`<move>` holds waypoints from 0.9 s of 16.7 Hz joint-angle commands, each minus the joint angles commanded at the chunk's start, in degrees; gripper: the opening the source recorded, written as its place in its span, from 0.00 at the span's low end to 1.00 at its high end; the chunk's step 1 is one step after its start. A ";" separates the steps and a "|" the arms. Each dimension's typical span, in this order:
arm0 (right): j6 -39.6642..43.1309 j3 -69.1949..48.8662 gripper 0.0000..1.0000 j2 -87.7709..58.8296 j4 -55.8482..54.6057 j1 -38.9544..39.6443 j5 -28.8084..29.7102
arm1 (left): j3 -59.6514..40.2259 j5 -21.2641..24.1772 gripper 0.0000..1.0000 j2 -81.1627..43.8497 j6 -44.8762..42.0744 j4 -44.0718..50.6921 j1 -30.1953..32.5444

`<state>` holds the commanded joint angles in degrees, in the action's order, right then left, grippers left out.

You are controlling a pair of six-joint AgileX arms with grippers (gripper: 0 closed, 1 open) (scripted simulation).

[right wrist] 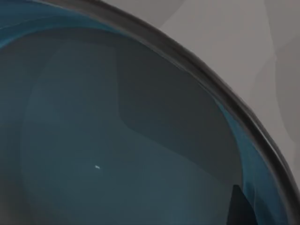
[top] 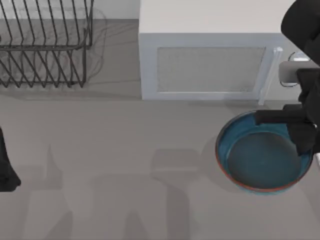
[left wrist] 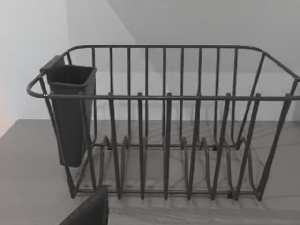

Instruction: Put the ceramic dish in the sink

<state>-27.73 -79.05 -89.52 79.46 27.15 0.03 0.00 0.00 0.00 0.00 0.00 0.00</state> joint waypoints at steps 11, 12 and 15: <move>2.72 11.61 0.00 -1.18 -16.91 -15.19 -4.45 | 0.00 0.00 1.00 0.00 0.00 0.00 0.00; 3.52 14.43 0.00 -1.52 -21.51 -18.57 -5.26 | 0.00 0.00 1.00 0.00 0.00 0.00 0.00; 6.52 23.40 0.00 -2.49 -38.67 -28.97 -7.95 | 0.00 0.00 1.00 0.00 0.00 0.00 0.00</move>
<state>-21.21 -55.65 -92.02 40.79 -1.82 -7.92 0.00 0.00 0.00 0.00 0.00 0.00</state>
